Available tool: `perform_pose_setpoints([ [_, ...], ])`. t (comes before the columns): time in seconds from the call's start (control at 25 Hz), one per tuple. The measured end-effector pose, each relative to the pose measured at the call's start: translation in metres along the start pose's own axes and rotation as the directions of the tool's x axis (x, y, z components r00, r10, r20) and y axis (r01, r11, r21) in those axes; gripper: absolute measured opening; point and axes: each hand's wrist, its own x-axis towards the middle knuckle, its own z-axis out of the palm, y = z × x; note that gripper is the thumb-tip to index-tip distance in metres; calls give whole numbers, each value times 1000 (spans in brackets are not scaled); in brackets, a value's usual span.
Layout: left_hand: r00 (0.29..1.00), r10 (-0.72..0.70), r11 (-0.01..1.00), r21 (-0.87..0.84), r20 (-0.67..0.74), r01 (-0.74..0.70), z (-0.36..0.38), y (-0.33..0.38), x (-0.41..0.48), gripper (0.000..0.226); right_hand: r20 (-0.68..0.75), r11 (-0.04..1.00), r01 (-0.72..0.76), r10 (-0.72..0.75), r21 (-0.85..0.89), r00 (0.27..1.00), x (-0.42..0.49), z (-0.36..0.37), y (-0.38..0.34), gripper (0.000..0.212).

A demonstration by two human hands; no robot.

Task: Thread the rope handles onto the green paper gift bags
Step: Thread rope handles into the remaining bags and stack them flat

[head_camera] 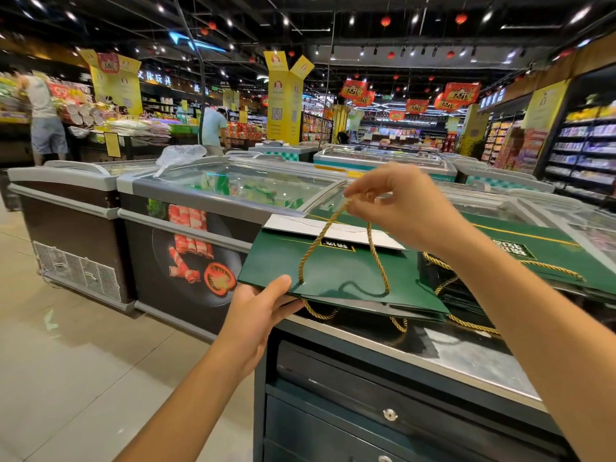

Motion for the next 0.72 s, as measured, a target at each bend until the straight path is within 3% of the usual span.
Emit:
perform_pose_setpoints([
  [0.12, 1000, 9, 1000, 9, 6, -9, 2, 4, -1, 24, 198, 997, -74, 80, -37, 977, -19, 15, 13, 43],
  [0.24, 1000, 14, 999, 42, 15, -14, 3, 6, -2, 20, 419, 995, -94, 92, -16, 903, -39, 24, 6, 66],
  [0.36, 1000, 20, 999, 48, 7, -20, 3, 6, -1, 25, 541, 996, 22, 27, -84, 840, -53, 47, 0, 79],
  [0.44, 1000, 23, 999, 49, 2, -23, 4, 7, -1, 28, 473, 954, 171, -36, -247, 880, -59, 66, 2, 78],
  [0.52, 1000, 30, 998, 50, 9, -30, 6, 8, -2, 28, 341, 900, 221, -88, -377, 936, -61, 79, 4, 70],
  [0.72, 996, 70, 996, 58, 58, -73, 7, 13, -3, 41, 106, 933, 256, -237, -253, 966, -58, 80, -1, 35],
])
